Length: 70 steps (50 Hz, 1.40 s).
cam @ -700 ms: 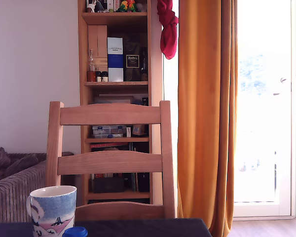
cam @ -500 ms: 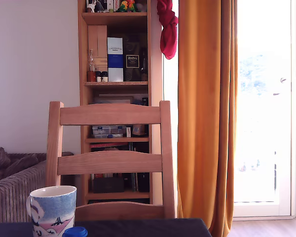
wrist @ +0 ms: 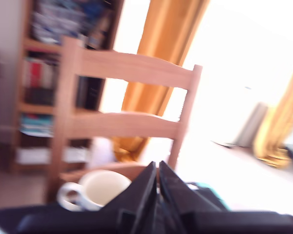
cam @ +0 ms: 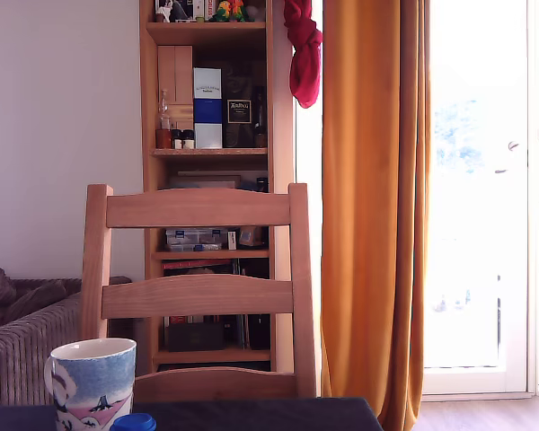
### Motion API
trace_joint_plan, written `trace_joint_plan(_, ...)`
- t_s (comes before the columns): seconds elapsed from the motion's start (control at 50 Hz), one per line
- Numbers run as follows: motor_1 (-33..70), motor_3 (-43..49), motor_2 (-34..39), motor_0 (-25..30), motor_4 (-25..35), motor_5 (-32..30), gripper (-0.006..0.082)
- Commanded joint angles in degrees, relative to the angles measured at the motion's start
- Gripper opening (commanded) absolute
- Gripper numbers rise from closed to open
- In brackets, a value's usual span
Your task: Pick the blue coffee capsule and place it inside the blue coffee cup
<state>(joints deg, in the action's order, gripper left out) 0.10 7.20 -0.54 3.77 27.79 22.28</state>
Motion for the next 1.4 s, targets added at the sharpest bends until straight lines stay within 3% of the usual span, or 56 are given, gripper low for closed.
trace_joint_plan(0.0,1.99,0.09,-0.68,1.60,1.16,0.46,-0.0015)
trace_joint_plan(0.36,13.49,-2.29,-0.68,10.93,0.46,0.46,-0.0017)
trace_joint_plan(0.54,22.18,-8.15,-0.68,14.88,0.26,0.42,-0.0011)
trace_joint_plan(0.62,25.88,-12.00,-0.68,16.39,0.20,0.42,0.0105)
trace_joint_plan(0.74,31.65,-17.64,-0.70,18.86,-1.46,0.24,0.0488)
trace_joint_plan(0.82,36.00,-18.91,-1.40,20.22,-2.86,0.24,0.0618)
trace_joint_plan(1.14,56.61,-18.49,-11.91,25.51,-12.52,0.24,0.0635)
trace_joint_plan(1.38,73.33,-12.02,-23.17,26.43,-16.90,2.82,0.0687)
